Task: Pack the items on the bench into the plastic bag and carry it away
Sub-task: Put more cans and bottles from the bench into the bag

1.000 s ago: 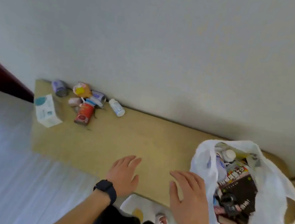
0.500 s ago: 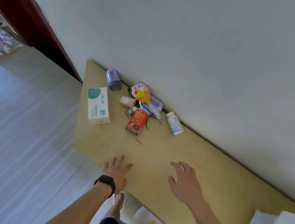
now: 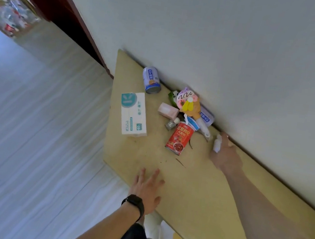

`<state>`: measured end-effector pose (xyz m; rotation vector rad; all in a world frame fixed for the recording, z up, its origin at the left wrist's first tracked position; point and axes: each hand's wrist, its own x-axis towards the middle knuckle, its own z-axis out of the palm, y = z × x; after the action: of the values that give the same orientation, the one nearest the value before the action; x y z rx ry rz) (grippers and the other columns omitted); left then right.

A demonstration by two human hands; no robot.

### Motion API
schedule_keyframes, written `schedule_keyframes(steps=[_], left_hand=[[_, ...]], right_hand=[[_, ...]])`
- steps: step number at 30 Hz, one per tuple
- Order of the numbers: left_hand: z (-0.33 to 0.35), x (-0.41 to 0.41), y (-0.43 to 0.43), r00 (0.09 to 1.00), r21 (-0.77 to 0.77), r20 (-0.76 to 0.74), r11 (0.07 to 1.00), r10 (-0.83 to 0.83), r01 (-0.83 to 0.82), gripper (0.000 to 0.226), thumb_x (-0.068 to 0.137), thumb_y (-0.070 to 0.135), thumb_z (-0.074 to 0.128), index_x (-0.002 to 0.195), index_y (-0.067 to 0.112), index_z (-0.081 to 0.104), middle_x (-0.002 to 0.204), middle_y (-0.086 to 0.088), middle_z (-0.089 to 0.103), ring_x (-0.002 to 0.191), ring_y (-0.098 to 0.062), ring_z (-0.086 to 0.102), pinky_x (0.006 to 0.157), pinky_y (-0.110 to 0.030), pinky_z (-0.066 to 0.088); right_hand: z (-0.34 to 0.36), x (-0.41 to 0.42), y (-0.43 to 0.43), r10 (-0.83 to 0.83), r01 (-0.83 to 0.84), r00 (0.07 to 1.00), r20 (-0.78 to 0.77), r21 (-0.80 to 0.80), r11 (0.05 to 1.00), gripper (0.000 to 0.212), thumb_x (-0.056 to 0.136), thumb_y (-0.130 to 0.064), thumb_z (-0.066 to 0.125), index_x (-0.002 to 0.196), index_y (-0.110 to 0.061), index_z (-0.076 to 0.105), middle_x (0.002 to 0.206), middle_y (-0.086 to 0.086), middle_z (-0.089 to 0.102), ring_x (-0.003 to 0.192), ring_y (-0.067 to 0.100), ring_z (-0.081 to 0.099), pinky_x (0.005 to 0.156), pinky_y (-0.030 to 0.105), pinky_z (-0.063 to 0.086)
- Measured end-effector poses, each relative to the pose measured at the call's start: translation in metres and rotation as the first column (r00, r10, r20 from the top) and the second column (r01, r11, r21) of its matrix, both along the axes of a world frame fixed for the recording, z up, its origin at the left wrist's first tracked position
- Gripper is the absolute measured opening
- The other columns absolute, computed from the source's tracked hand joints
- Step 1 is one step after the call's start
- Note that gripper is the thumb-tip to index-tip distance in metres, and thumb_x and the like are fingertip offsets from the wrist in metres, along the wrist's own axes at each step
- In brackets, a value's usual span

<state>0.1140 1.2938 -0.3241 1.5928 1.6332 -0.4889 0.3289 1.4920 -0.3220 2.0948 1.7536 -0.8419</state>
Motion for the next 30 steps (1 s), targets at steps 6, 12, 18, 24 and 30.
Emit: schedule_keyframes(steps=[6, 12, 18, 24, 30], left_hand=[[0.018, 0.004, 0.084, 0.899, 0.241, 0.146, 0.866, 0.413, -0.437, 0.069, 0.081, 0.048, 0.065, 0.133, 0.016, 0.033, 0.137, -0.006, 0.037, 0.119, -0.030, 0.045, 0.095, -0.042, 0.043], [0.006, 0.018, 0.155, 0.767, 0.067, 0.214, 0.774, 0.605, -0.629, 0.100, 0.074, 0.043, 0.075, 0.148, 0.017, 0.013, 0.131, -0.014, 0.047, 0.118, -0.034, 0.052, 0.097, -0.047, 0.047], [0.006, 0.010, 0.139, 0.727, -0.145, 0.195, 0.752, 0.659, -0.643, 0.062, 0.063, 0.039, 0.082, 0.111, 0.012, 0.054, 0.096, -0.005, 0.064, 0.081, -0.020, 0.062, 0.067, -0.032, 0.052], [0.027, 0.005, 0.068, 0.395, -0.572, 0.313, 0.503, 0.864, -0.648, 0.056, 0.073, 0.038, 0.081, 0.117, 0.009, 0.062, 0.100, -0.010, 0.072, 0.084, -0.022, 0.066, 0.069, -0.031, 0.052], [0.072, 0.039, 0.030, 0.389, -0.694, 0.430, 0.574, 0.815, -0.435, 0.100, 0.046, 0.041, 0.088, 0.134, 0.036, 0.041, 0.121, -0.008, 0.067, 0.104, -0.030, 0.067, 0.090, -0.041, 0.050]], right_hand=[[0.008, -0.003, -0.106, -0.200, 0.192, 0.974, -0.103, -0.081, 0.978, 0.076, 0.091, -0.038, 0.059, 0.151, -0.042, 0.012, 0.115, 0.017, 0.047, 0.090, 0.041, 0.061, 0.076, 0.039, 0.047], [0.012, 0.014, -0.182, -0.314, 0.289, 0.944, -0.106, -0.199, 0.937, 0.076, 0.092, -0.040, 0.059, 0.151, -0.044, 0.012, 0.112, 0.010, 0.047, 0.070, 0.025, 0.053, 0.064, 0.030, 0.043], [0.014, 0.024, -0.201, -0.400, 0.366, 0.910, -0.110, -0.240, 0.899, 0.081, 0.089, -0.042, 0.058, 0.152, -0.045, 0.008, 0.105, 0.009, 0.048, 0.082, 0.029, 0.056, 0.071, 0.030, 0.040], [0.031, 0.045, -0.195, -0.808, 0.633, 0.438, -0.394, -0.503, 0.588, 0.078, 0.085, -0.024, 0.069, 0.149, -0.035, 0.027, 0.130, 0.011, 0.053, 0.103, 0.035, 0.063, 0.071, 0.037, 0.055], [0.073, 0.095, -0.239, -0.828, 0.544, -0.257, -0.499, -0.783, 0.303, 0.058, 0.078, -0.016, 0.067, 0.131, -0.036, 0.055, 0.127, 0.020, 0.056, 0.097, 0.036, 0.062, 0.077, 0.046, 0.056]])
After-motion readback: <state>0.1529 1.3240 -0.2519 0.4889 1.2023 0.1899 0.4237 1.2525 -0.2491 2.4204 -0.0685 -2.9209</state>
